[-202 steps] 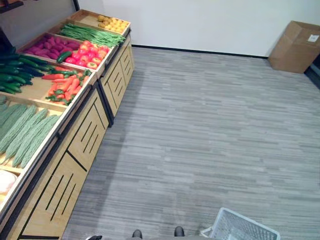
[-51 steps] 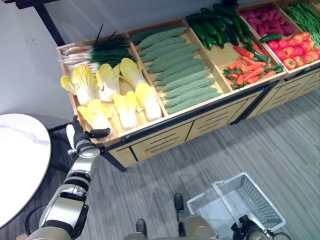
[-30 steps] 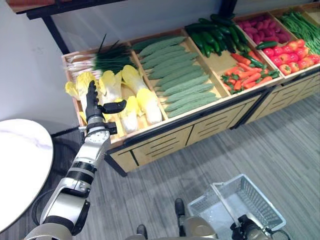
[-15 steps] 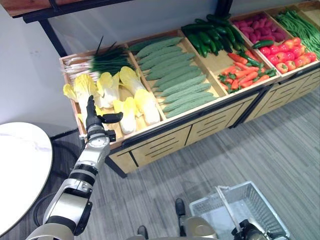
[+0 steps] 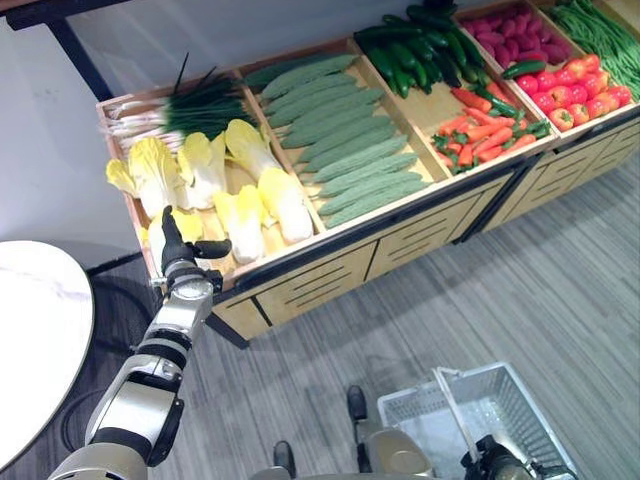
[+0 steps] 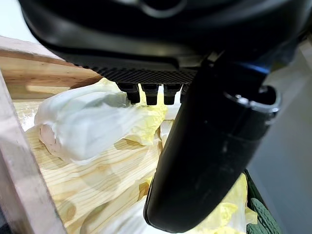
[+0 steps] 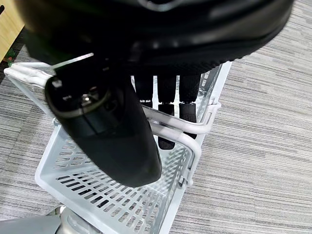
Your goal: Get the vegetables into the basket
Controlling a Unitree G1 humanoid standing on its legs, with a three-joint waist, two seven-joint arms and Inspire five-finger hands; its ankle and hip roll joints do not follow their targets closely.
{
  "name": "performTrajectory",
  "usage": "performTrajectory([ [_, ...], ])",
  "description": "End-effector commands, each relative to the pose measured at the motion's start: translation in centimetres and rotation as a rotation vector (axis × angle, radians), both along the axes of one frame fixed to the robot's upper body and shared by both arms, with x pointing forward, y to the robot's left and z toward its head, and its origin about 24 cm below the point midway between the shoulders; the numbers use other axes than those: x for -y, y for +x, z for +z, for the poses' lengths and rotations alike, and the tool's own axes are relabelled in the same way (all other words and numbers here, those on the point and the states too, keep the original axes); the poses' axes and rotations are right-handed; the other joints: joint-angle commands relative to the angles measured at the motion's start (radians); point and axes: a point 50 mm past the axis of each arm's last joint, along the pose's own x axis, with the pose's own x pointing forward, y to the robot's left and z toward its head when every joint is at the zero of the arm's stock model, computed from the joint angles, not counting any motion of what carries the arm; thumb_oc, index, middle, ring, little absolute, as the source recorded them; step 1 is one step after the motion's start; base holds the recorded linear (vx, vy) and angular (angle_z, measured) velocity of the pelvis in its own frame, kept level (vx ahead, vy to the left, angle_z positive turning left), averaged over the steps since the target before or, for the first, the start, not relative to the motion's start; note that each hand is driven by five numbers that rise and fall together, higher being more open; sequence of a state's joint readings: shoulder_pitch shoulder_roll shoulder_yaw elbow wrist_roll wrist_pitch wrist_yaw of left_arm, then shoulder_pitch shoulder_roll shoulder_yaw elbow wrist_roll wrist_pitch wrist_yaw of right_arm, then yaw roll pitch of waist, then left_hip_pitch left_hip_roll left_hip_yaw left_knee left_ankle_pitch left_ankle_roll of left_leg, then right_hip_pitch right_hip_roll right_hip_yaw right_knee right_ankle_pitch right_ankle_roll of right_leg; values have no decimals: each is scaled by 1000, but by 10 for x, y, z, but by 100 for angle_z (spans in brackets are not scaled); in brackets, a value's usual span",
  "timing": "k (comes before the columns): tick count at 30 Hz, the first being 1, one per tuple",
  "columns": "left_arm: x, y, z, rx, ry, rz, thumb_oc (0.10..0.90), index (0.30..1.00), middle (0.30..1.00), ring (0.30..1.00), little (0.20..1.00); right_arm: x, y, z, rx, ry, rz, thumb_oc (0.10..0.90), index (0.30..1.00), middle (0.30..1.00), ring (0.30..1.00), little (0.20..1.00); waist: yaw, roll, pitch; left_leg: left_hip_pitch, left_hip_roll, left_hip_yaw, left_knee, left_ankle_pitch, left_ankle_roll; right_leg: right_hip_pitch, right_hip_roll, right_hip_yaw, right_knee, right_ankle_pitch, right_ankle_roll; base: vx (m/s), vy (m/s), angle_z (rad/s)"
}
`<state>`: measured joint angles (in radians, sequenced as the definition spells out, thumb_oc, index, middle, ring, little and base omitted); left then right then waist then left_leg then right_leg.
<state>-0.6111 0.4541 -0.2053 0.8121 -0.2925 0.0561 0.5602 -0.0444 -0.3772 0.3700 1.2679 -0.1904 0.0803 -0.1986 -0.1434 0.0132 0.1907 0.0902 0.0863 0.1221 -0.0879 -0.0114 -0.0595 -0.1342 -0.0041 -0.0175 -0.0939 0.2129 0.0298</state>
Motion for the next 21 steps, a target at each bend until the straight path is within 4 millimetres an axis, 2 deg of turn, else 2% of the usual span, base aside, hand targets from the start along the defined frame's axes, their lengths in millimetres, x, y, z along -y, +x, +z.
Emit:
performTrajectory([
  [1, -13, 21, 47, 113, 90, 49, 900, 1000, 1000, 1000, 1000, 7, 10, 5, 17, -57, 64, 400, 300, 300, 300, 300, -9, -35, 14, -57, 23, 1, 1, 26, -63, 113, -34, -10, 7, -178, 100, 0, 0, 0],
  [6, -21, 16, 32, 48, 68, 105, 900, 1000, 1000, 1000, 1000, 4, 13, 5, 31, -57, 80, 400, 300, 300, 300, 300, -10, -32, 18, -58, 20, 7, 1, 24, -62, 110, -33, -2, 7, -178, 98, 0, 3, -1],
  [10, -25, 12, 28, 28, 76, 135, 900, 1000, 1000, 1000, 1000, 4, 12, 5, 28, -61, 78, 400, 300, 300, 300, 300, -5, -27, 23, -50, 17, 8, 1, 21, -61, 115, -36, -3, 7, -179, 98, 3, 8, -4],
  [17, -32, 9, 32, 44, 107, 156, 900, 1000, 1000, 1000, 1000, 3, 10, 4, 22, -59, 78, 400, 300, 300, 300, 300, 3, -18, 22, -25, 12, 7, 1, 11, -60, 143, -38, -4, 7, -190, 97, 14, 6, 0],
  [21, -45, 1, 25, 7, 111, 196, 900, 1000, 1000, 1000, 1000, 2, 8, 3, 13, -51, 78, 400, 300, 300, 300, 300, 9, -14, 18, -2, 9, 4, 1, 4, -60, 172, -40, -11, 7, -202, 96, 25, 3, 0],
])
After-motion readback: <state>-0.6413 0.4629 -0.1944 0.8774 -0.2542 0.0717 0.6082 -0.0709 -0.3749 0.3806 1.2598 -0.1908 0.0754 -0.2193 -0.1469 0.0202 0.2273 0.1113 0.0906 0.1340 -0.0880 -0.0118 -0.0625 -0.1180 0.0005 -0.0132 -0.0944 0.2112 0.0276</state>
